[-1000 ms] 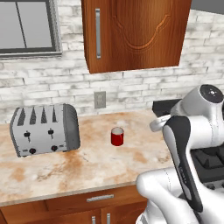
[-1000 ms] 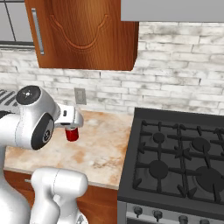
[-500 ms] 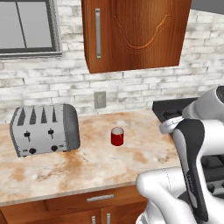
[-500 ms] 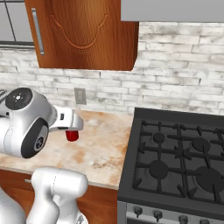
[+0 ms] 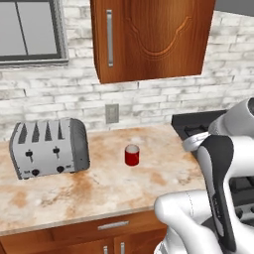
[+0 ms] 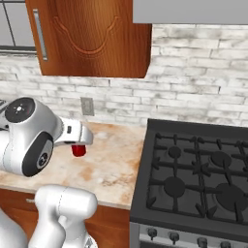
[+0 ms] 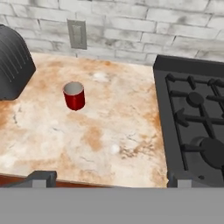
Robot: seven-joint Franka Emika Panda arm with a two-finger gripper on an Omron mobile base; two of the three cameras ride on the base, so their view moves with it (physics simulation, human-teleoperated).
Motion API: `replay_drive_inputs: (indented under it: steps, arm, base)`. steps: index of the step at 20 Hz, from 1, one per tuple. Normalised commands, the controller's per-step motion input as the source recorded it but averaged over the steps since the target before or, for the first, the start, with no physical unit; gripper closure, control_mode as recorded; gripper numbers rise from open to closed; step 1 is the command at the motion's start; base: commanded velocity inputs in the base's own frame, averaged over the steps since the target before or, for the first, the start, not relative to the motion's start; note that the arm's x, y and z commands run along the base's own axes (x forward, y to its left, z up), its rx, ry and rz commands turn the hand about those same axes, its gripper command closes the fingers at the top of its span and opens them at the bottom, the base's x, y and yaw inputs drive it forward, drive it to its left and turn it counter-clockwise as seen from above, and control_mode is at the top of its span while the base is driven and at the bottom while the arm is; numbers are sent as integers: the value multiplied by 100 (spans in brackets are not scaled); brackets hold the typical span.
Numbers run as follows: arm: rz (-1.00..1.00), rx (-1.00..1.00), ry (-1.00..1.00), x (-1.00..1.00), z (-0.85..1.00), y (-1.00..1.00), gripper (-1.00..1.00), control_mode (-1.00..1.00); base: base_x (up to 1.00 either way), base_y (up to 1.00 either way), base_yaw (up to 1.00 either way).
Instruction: Clear the mugs and bowl far away from the sink.
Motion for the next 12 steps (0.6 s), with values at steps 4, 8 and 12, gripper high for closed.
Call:
replay_drive_inputs:
  steps: [4, 8, 12]
  arm:
    - [0, 0, 0, 0, 0, 0, -100, 100]
    - [0, 0, 0, 0, 0, 0, -100, 100]
    - [0, 0, 0, 0, 0, 0, -100, 100]
  base:
    - [-4, -52, -69]
    - [-1, -34, -82]
    - [-25, -15, -83]
